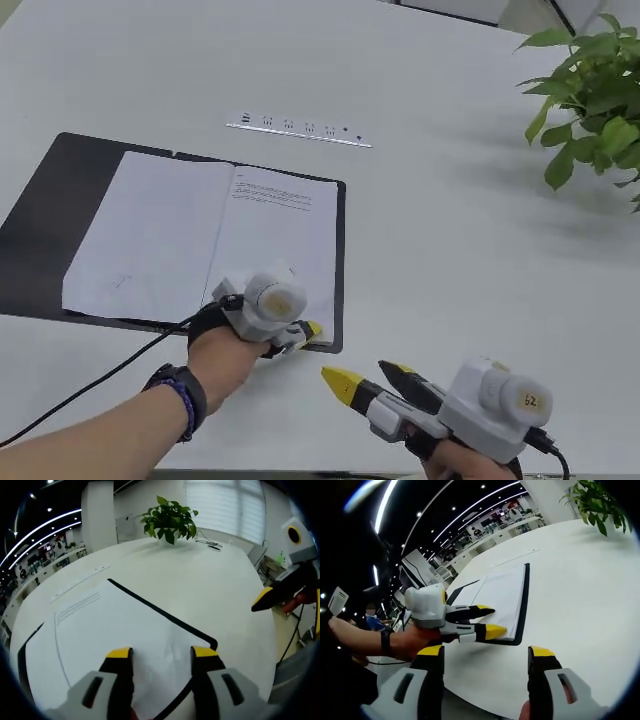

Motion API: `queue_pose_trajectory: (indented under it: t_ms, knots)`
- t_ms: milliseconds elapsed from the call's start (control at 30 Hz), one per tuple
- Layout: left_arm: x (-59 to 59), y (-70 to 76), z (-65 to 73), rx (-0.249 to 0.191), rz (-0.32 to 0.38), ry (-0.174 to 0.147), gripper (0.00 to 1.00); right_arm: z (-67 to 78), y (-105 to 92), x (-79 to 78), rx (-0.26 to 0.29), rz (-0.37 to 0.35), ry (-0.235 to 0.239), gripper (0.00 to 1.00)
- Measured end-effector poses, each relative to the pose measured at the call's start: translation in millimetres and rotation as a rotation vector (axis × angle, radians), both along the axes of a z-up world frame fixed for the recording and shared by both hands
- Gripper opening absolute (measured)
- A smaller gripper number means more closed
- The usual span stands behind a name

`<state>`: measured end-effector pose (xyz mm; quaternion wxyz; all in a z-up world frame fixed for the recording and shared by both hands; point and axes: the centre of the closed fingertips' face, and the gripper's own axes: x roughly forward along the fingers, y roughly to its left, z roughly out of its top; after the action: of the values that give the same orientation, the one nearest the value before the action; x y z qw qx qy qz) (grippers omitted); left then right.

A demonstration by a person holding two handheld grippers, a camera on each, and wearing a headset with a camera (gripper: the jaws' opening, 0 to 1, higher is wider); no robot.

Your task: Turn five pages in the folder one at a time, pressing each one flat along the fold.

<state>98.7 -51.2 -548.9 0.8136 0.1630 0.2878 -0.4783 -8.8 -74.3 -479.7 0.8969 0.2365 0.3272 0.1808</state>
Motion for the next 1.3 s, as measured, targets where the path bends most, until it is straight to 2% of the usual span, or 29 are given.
queue_pose_trajectory:
  t_ms: [433, 500, 600, 700, 833, 900, 967, 1133, 1300]
  knots:
    - [5.6, 1.3, 1.2, 0.003, 0.006, -0.018, 0.21, 4.0, 3.9, 11.5, -0.014, 0.026, -0.019, 0.65]
    - [5.0, 1.5, 0.7, 0.000, 0.011, -0.012, 0.19, 5.5, 4.8, 11.6, -0.017, 0.029, -0.024, 0.65]
    - [4.6, 1.3, 0.4, 0.002, 0.009, -0.019, 0.18, 6.5, 5.1, 9.8, -0.018, 0.025, -0.025, 0.66]
    - [5.2, 1.6, 0.8, 0.004, 0.009, -0.017, 0.11, 5.0, 4.7, 6.9, -0.017, 0.023, -0.021, 0.65]
    - [6.1, 2.7, 0.9, -0.016, 0.031, 0.011, 0.08, 4.1, 4.7, 5.2, -0.016, 0.022, -0.016, 0.65]
    - [7.3, 3.1, 2.5, -0.054, 0.063, 0.050, 0.07, 3.9, 4.8, 6.5, -0.016, 0.026, -0.016, 0.65]
    - [8.8, 4.9, 3.7, -0.075, 0.075, 0.067, 0.06, 3.3, 4.6, 9.1, -0.018, 0.030, -0.016, 0.65]
    - [10.6, 6.7, 7.9, -0.139, 0.118, 0.122, 0.05, 4.4, 2.3, 25.8, -0.019, 0.040, -0.027, 0.64]
    - [11.5, 8.7, 12.4, -0.187, 0.146, 0.152, 0.05, 0.5, 6.1, 47.6, -0.030, 0.082, -0.035, 0.64]
